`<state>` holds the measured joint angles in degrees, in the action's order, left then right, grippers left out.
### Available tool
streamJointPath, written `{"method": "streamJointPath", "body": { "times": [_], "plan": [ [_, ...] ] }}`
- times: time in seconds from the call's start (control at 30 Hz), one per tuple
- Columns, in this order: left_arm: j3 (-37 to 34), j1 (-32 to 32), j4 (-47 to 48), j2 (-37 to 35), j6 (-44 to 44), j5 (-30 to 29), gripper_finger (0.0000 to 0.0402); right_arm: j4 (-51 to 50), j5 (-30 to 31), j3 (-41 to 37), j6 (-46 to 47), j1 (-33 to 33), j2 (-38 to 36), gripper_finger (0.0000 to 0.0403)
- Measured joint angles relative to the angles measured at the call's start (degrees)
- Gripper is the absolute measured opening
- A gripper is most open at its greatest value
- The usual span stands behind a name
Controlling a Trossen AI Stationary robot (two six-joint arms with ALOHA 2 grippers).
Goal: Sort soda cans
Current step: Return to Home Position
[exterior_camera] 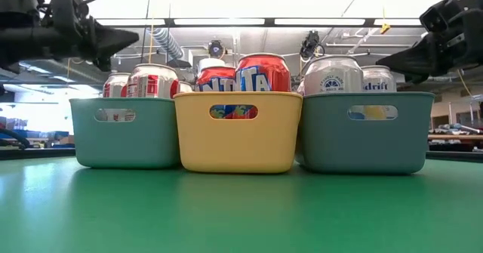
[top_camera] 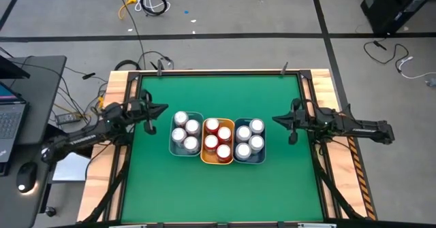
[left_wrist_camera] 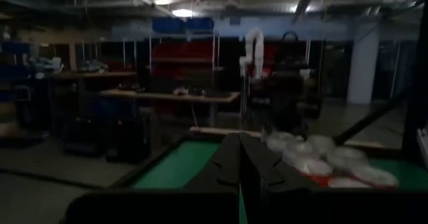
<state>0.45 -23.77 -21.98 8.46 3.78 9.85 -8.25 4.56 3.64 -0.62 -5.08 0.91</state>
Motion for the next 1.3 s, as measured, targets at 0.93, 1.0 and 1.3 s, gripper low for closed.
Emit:
{"method": "streamJointPath", "body": {
  "times": [0.93, 1.0, 1.3],
  "plan": [
    [0.0, 8.2, 20.5, -7.6, 2.7, -15.5, 0.0000, -1.0, 0.9, 0.3, 0.7, -4.0, 0.9, 0.0000],
    [0.0, 8.2, 19.9, -7.6, 2.5, -14.4, 0.0000, -1.0, 0.9, 0.3, 0.6, -4.0, 1.6, 0.0000],
    [0.0, 8.2, 21.1, -7.6, 2.8, -14.0, 0.0000, -1.0, 0.5, 0.3, 2.2, -4.0, 3.8, 0.0000]
  ]
}}
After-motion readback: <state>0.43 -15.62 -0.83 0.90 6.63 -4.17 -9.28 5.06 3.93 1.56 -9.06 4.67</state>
